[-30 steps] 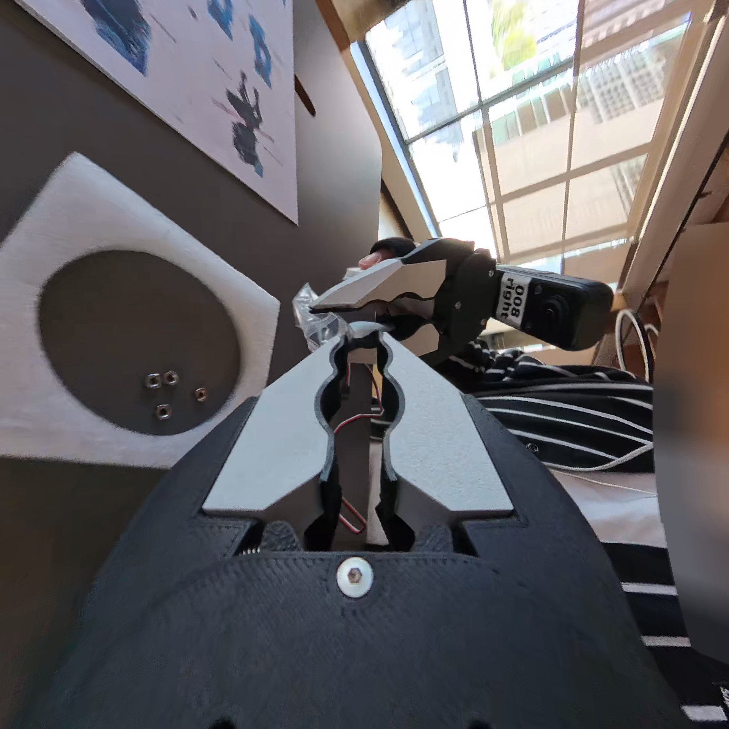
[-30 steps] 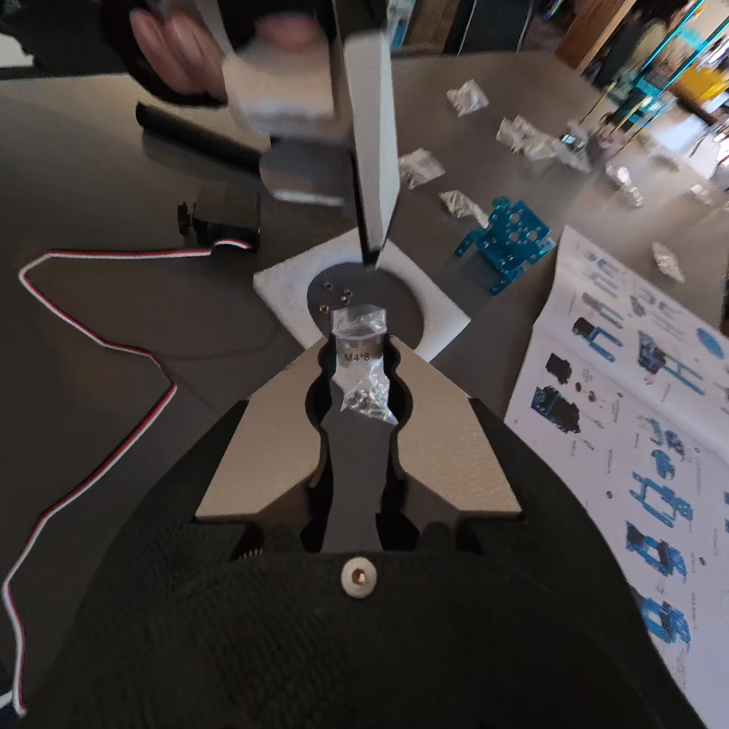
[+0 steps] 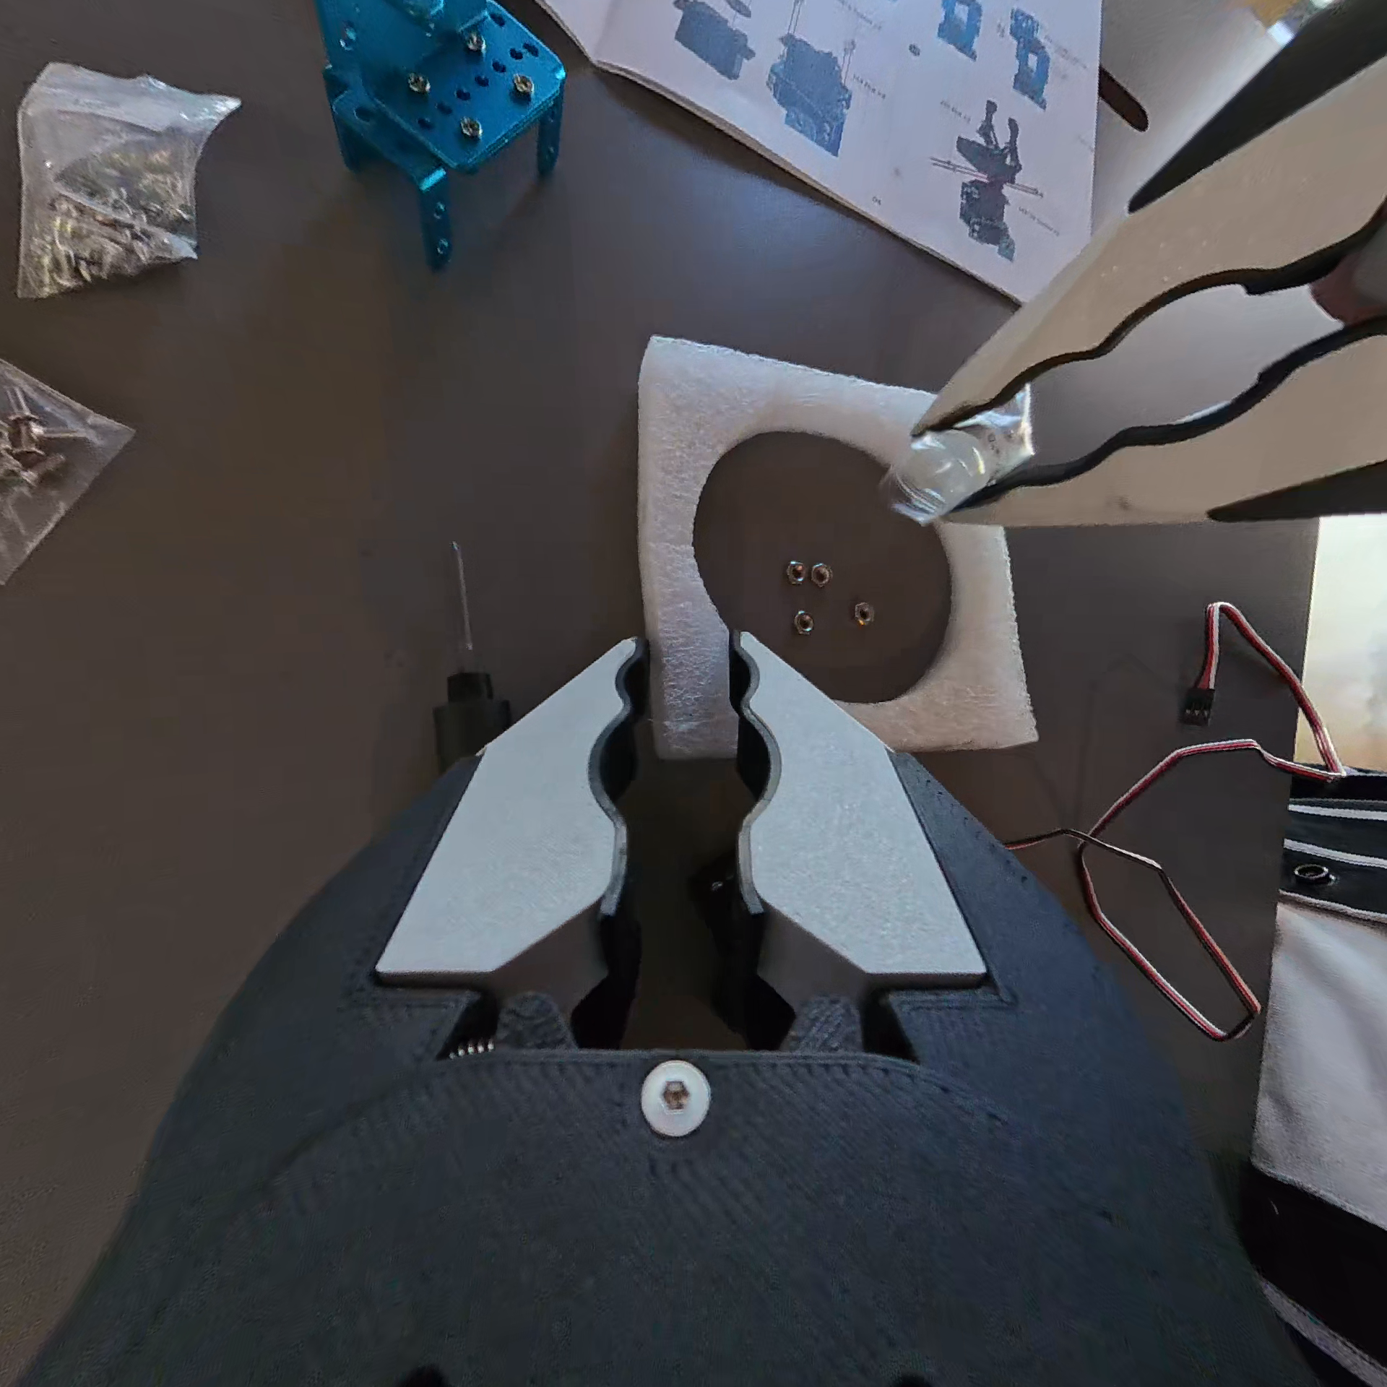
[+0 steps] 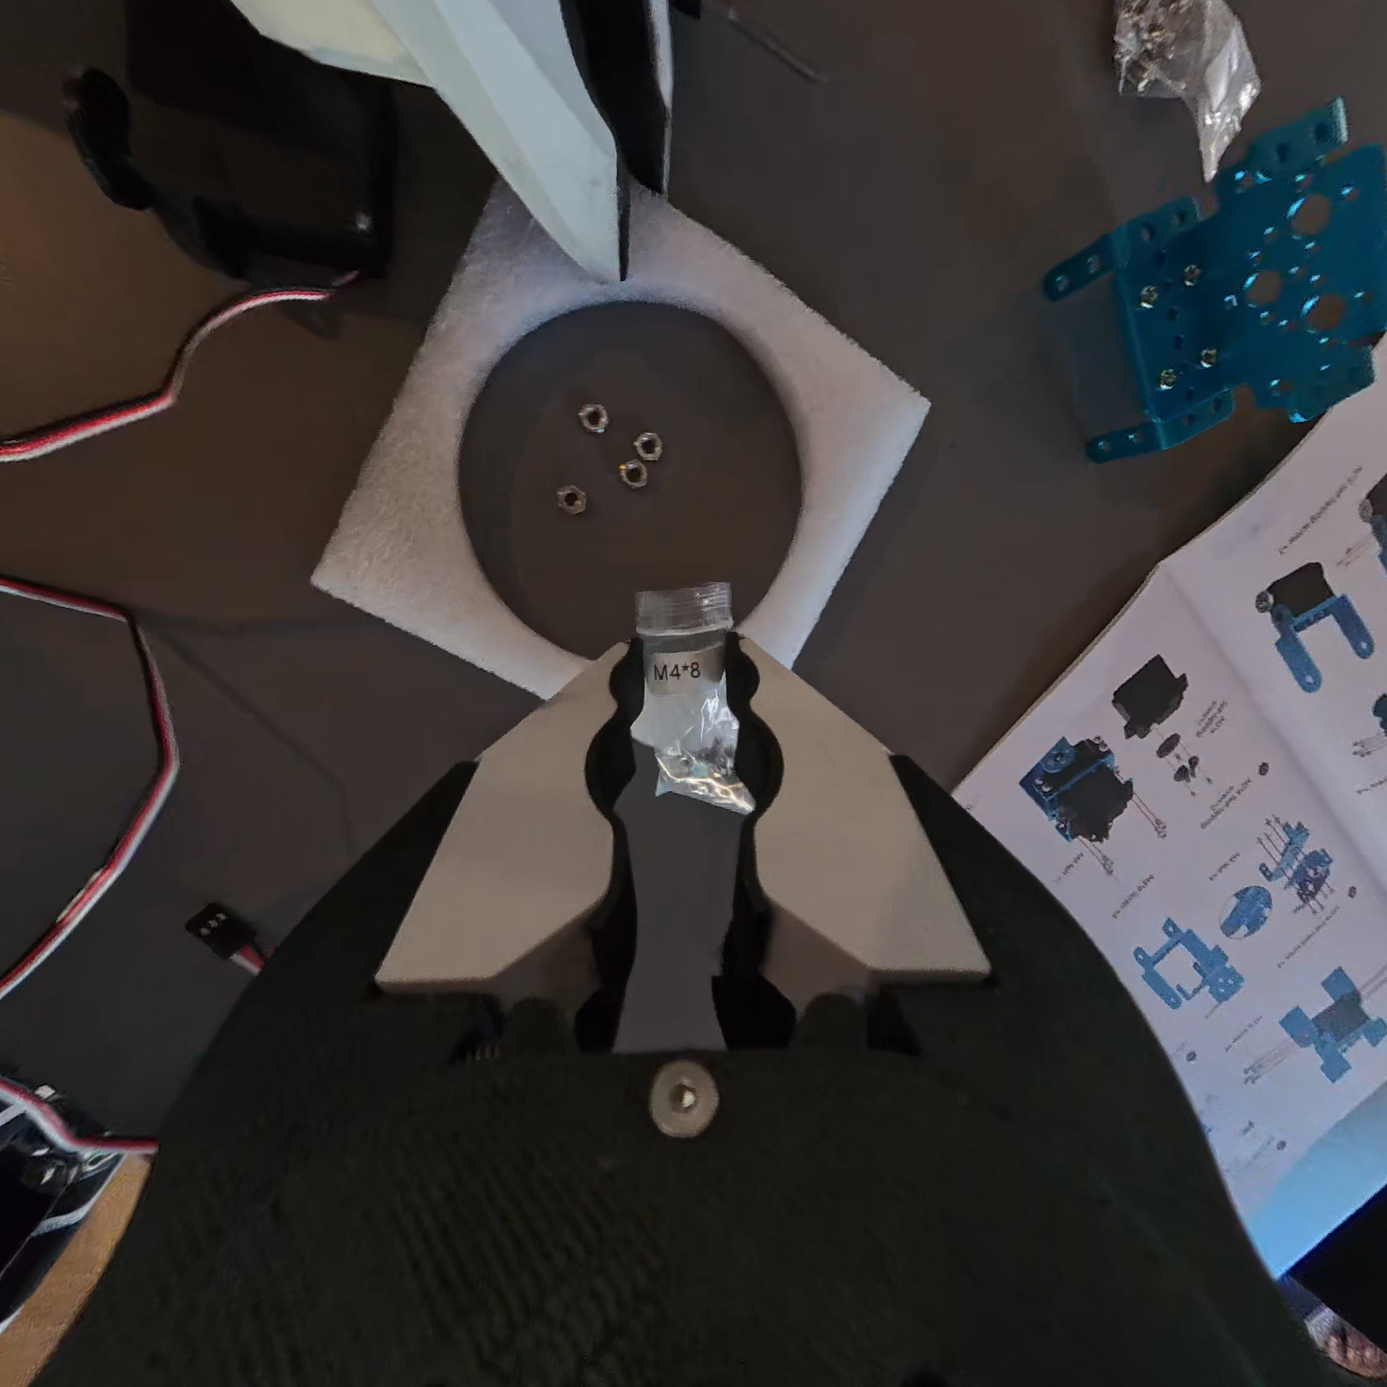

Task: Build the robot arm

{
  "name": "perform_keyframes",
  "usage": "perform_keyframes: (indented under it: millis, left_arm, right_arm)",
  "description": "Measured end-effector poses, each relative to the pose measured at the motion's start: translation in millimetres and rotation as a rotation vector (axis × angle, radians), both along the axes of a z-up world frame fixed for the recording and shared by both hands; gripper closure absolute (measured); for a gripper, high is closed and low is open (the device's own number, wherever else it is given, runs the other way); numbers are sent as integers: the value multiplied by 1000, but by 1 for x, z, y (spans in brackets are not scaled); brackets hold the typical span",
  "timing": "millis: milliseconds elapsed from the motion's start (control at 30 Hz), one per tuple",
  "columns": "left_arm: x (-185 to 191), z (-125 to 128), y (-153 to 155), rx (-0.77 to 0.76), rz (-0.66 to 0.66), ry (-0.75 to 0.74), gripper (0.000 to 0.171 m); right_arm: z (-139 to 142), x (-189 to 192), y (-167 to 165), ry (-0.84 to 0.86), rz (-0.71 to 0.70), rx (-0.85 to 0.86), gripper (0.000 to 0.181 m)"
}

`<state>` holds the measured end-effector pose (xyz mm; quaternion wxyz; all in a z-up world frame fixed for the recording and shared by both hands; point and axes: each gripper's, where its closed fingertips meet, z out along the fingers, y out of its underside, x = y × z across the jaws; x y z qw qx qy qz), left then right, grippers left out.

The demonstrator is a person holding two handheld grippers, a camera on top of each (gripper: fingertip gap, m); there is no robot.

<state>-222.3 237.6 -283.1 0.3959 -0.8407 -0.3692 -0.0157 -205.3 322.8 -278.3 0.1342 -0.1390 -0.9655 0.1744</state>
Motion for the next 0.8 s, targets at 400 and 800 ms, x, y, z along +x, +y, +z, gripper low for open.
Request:
perform_keyframes:
  millis: [400,800]
  left_arm:
    - [2,1,3,38,-5,-12,152]
    - [2,2,6,64,-6,-24,152]
  right_arm:
    - [-8,-3,0,-67,-10,-16,159]
    - [-10,2,1,-85,8,-26,161]
